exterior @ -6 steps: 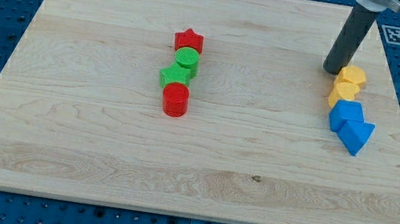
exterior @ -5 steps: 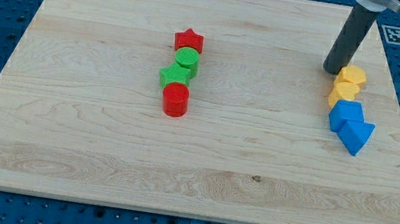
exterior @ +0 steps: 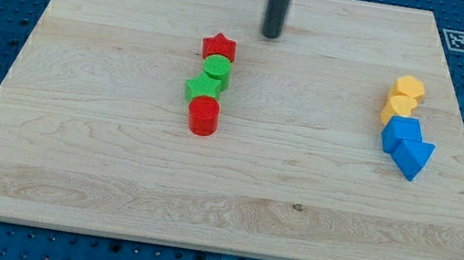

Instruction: Separate the red star from the green circle

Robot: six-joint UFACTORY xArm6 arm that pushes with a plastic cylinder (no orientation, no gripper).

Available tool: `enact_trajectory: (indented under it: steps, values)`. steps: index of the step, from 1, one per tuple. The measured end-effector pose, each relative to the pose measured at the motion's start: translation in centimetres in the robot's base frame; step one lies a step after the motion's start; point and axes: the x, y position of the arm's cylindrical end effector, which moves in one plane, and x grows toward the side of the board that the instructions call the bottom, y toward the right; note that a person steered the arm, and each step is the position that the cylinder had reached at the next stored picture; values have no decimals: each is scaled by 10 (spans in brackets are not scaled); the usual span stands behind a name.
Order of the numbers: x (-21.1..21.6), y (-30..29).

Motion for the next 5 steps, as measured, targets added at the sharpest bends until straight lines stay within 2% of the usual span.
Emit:
enact_trajectory:
  steps: [1, 2, 3, 4, 5]
  values:
    - [36, -79]
    - [84, -102]
    - [89, -40]
    - [55, 41]
    - [46, 31]
